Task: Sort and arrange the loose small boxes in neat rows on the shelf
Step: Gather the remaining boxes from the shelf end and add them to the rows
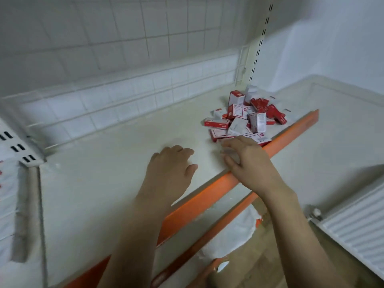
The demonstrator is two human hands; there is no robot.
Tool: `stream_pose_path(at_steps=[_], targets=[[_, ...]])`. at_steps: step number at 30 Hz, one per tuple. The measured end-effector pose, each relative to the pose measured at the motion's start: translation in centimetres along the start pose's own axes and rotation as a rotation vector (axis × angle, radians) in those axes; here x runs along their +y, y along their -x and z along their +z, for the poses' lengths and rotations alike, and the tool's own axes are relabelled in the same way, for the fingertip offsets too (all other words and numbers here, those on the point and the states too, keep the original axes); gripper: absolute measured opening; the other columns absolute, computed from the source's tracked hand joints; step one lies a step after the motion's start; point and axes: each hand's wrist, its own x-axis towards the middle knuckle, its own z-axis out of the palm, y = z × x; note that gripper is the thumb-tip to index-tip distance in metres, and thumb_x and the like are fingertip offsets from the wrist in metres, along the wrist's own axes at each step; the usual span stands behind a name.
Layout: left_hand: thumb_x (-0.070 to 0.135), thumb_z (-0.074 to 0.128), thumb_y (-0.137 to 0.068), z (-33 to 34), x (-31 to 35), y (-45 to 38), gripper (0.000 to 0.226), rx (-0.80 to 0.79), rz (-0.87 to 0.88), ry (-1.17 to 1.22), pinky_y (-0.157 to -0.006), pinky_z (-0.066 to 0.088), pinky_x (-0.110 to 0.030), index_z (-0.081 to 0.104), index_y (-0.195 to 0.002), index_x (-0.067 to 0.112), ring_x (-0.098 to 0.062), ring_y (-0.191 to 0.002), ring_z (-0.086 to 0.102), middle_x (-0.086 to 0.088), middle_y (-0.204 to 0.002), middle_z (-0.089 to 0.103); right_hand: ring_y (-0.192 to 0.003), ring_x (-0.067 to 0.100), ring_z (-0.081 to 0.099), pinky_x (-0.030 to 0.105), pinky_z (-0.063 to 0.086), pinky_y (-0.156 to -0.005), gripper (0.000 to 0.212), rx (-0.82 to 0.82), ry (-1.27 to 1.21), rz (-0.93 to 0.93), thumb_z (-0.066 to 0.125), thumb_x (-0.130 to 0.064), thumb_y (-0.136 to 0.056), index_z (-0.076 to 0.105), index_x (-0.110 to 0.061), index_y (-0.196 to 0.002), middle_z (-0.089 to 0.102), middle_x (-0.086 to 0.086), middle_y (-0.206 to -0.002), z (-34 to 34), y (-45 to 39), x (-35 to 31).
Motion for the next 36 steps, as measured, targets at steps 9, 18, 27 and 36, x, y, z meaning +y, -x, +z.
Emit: stream_pose_path(at_steps=[9,18,27,36], targets=[[0.041,0.042,-0.095,1.7,4.0,-4.6,0.042,-0.015,-0.097,-0.033,-0.099,0.038,-0.033,0.044,-0.134,0.027,-0.018,-0.118,0.048,0.004,-0.132,0.051,-0.108,0.026,0.052,0.025,0.035,-0.089,0.032,-0.028,-0.054,-0.076,0.058,-0.017,-0.088,0.059,-0.009,-0.119,0.06,0.008,-0.114,-0.9,-3.5,6.5],[0.04,0.044,-0.095,1.5,4.5,-7.8,0.043,-0.019,-0.074,-0.033,-0.098,0.038,-0.033,0.043,-0.135,0.025,-0.019,-0.118,0.048,0.003,-0.132,0.05,-0.108,0.033,0.051,0.026,0.032,-0.089,0.036,0.117,-0.04,-0.037,0.064,-0.011,-0.083,0.06,-0.007,-0.118,0.058,0.013,-0.114,-2.7,-6.0,9.0],[0.038,0.045,-0.094,1.6,4.5,-9.2,0.041,0.0,-0.001,0.002,-0.095,0.042,-0.033,0.045,-0.134,0.027,-0.017,-0.112,0.051,0.005,-0.129,0.052,-0.131,0.024,0.023,0.035,0.025,-0.106,0.075,-0.332,0.14,0.055,0.062,-0.013,-0.079,0.026,-0.016,-0.145,0.029,0.005,-0.145,-4.6,-9.2,11.1],[0.033,0.045,-0.094,1.7,4.1,-10.9,0.043,-0.032,0.069,-0.019,-0.093,0.043,-0.036,0.042,-0.136,0.023,-0.02,-0.111,0.05,0.001,-0.127,0.05,-0.123,0.028,0.038,0.036,0.036,-0.1,0.07,-0.256,0.168,0.066,0.065,-0.021,-0.078,0.034,-0.014,-0.14,0.039,0.007,-0.136,-4.1,-9.4,11.3]])
